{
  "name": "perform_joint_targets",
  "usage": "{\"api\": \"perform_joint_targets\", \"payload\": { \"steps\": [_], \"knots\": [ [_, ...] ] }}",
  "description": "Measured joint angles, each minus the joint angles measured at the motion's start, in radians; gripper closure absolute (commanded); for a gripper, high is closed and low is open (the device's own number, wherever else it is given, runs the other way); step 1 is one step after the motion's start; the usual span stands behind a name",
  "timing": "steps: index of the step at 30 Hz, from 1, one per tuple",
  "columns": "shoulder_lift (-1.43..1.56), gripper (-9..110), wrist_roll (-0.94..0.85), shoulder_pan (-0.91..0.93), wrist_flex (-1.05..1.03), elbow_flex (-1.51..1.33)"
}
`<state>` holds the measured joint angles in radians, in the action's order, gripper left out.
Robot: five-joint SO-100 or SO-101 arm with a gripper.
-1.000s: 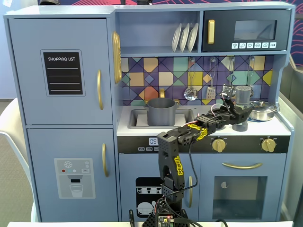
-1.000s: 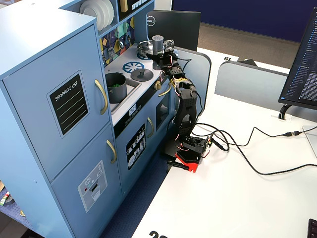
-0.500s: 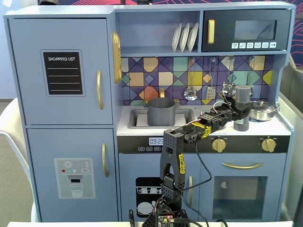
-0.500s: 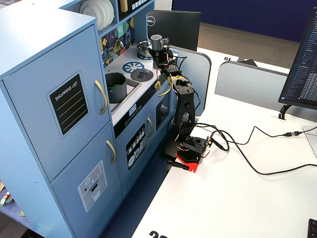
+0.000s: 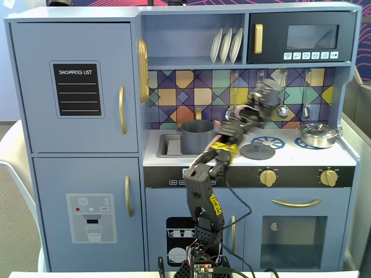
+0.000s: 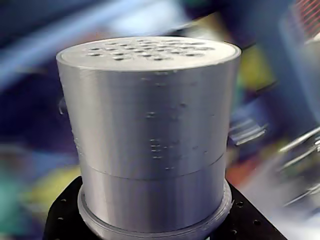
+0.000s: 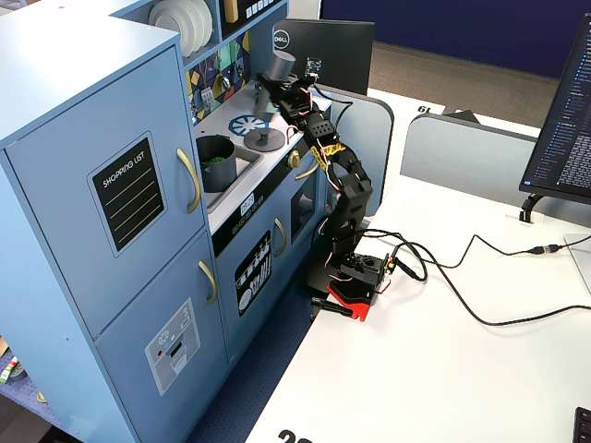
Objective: Put salt in the gray recipient
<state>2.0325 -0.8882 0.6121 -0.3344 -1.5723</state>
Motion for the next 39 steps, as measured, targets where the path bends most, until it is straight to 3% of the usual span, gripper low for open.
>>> {"api": "perform_joint_targets", "payload": {
  "steps": [8,13,20,28,34,39],
  "knots": [
    [0.069,101,0.744,-0.290,-0.430,0.184],
    [-0.006,101,1.187,-0.436,-0.535,0.342],
    [-0.150,101,1.623,-0.606,-0.591,0.502],
    [-0.239,102,1.812,-0.683,-0.500,0.557],
    [-0.337,102,1.856,-0.667,-0.767,0.698],
    [-0.334,102,1.855,-0.689,-0.575,0.652]
  ]
}}
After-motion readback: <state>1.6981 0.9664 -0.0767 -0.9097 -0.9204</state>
